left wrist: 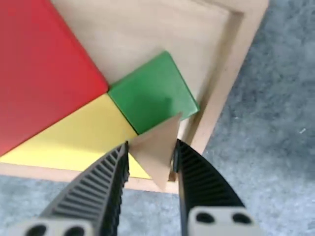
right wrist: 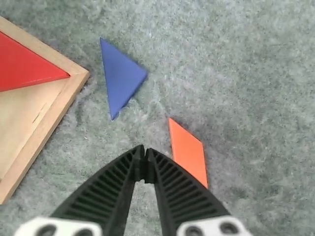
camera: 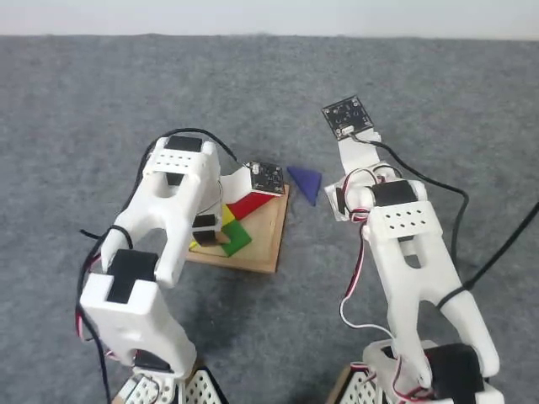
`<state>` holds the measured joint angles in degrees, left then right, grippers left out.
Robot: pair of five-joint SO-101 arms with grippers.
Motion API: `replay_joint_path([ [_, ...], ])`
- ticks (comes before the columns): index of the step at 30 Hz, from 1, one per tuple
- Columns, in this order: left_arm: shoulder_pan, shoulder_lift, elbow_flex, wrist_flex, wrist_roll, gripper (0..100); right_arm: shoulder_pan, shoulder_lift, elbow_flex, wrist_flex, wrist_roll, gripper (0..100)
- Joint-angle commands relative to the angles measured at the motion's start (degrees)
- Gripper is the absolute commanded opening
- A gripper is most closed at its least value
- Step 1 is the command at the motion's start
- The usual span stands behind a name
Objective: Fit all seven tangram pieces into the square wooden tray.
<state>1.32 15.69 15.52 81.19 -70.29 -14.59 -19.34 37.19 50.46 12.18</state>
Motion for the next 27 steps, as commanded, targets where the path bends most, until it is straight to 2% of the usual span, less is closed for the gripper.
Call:
replay_joint_path([
  [1,-0.62,-2.64,-0.13,-1.14,-0.44,14,-0.4,-3.21,-0.26,-1.19,-0.35,0.8],
  [8,-0.35,-2.64,-0.31,-1.14,-0.44,15,-0.4,-3.21,-0.26,-1.19,-0.35,0.8],
  [12,-0.7,-3.16,-0.57,-0.35,-0.44,20,-0.4,-3.21,-0.26,-1.19,-0.35,0.8],
  [22,-2.55,-17.93,-0.31,3.25,0.18,22,-0.4,-3.21,-0.26,-1.19,-0.35,0.8],
  [25,-5.89,-23.47,-0.31,1.32,5.63,21,-0.4,-3.21,-0.26,-1.19,-0.35,0.8],
  [27,-8.62,-26.37,-0.31,-1.67,12.92,17,-0.57,-3.21,-0.26,-1.19,-0.35,0.8],
])
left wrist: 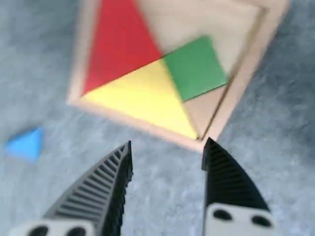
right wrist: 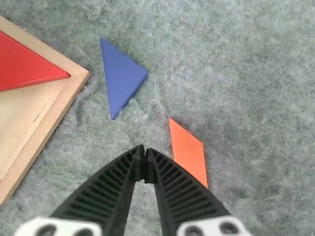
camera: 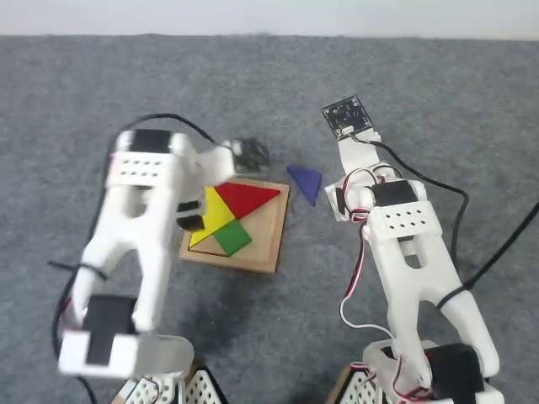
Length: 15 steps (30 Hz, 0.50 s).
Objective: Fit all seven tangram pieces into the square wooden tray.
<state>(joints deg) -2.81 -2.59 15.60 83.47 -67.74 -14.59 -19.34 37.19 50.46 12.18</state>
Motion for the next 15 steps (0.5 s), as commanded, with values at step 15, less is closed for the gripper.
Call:
replay_joint_path([
  [15,-14.42,15.38,-18.24,-14.59,72.26,11,-0.92,-3.21,-0.35,-0.84,-0.26,0.8],
])
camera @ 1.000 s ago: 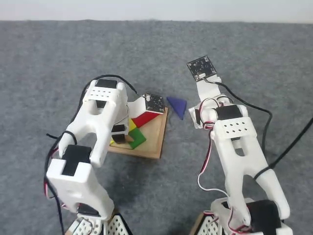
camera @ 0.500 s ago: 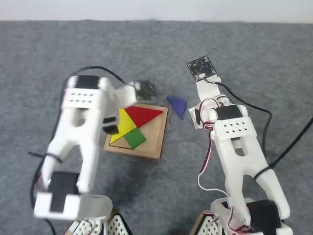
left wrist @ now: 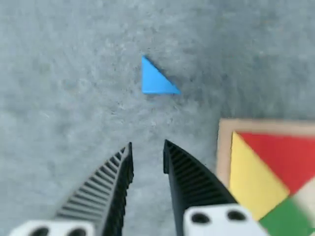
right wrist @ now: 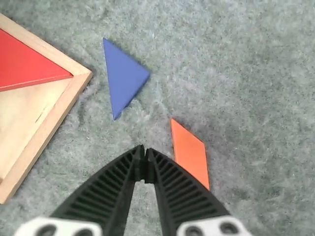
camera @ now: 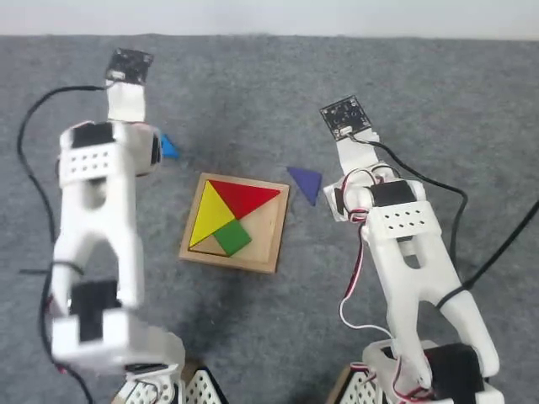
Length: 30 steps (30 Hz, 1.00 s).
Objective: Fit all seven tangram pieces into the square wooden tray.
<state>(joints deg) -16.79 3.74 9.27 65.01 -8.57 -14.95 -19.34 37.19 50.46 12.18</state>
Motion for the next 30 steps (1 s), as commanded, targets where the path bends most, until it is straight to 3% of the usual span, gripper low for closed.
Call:
replay_joint_path([
  [1,-0.44,11.78,-14.9,5.63,16.09,11,-0.57,-3.21,-0.44,-0.75,-0.26,0.8],
  [6,-0.62,23.65,-29.85,15.91,29.01,14,-0.4,-3.21,-0.62,-0.4,3.16,0.8],
  [10,-1.32,30.24,-36.97,21.63,28.04,21,-1.71,-1.54,-3.43,4.7,6.24,0.9],
  [13,-2.9,32.18,-36.97,20.22,23.91,20,-1.89,4.44,-9.05,9.63,6.51,2.2],
  [18,-5.45,29.54,-31.16,15.12,23.3,20,0.4,15.08,-19.25,16.57,8.62,13.7],
  [25,-8.53,25.49,-19.3,4.48,17.67,20,6.73,17.19,-20.04,14.11,9.58,14.0],
  [30,-11.08,25.05,-16.66,4.04,15.3,20,3.03,20.88,-21.45,11.03,11.52,14.3],
])
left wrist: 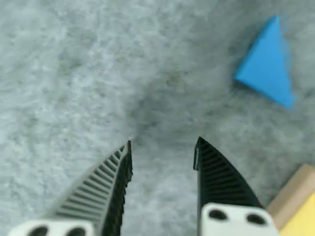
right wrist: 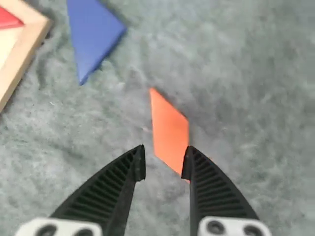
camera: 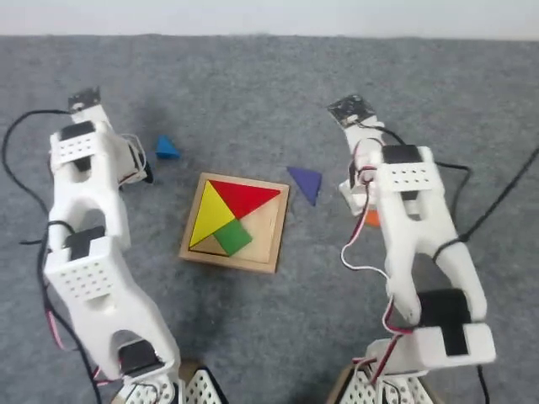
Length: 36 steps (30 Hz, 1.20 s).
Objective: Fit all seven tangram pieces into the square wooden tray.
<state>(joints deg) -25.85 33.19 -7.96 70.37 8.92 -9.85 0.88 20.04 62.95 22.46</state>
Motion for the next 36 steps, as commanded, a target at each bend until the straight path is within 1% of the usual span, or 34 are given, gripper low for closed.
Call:
replay_joint_path([
  [1,-2.55,-4.4,0.92,-1.23,-2.81,20,-3.38,1.63,-5.63,-1.27,1.23,14.4],
  [7,-3.69,-5.71,4.35,-0.53,-5.71,20,-9.54,10.95,-17.41,0.31,1.85,14.5],
  [8,-3.69,-6.51,5.67,-1.32,-5.89,20,-10.42,12.62,-19.16,0.31,3.16,15.1],
  [12,-3.87,-11.34,12.79,-5.36,-7.3,20,-13.76,18.07,-24.53,0.31,6.33,24.1],
  [14,-3.87,-13.63,15.96,-7.3,-8.44,20,-14.46,20.53,-27.52,0.31,6.15,22.9],
  [16,-3.87,-15.12,17.89,-8.88,-8.44,20,-14.81,22.64,-30.24,0.4,6.15,21.4],
  [19,-3.69,-16.09,19.03,-9.85,-8.53,20,-14.99,26.24,-34.29,1.54,6.15,22.0],
  [22,-3.69,-16.09,19.03,-10.02,-8.53,20,-14.37,31.16,-40.53,5.32,6.07,24.0],
  [28,-3.69,-16.09,19.12,-10.02,-8.53,20,-12.62,40.04,-52.04,13.23,5.98,24.0],
  [36,-3.87,-16.09,19.21,-10.11,-8.35,20,-11.91,46.37,-59.16,18.42,5.98,24.0],
])
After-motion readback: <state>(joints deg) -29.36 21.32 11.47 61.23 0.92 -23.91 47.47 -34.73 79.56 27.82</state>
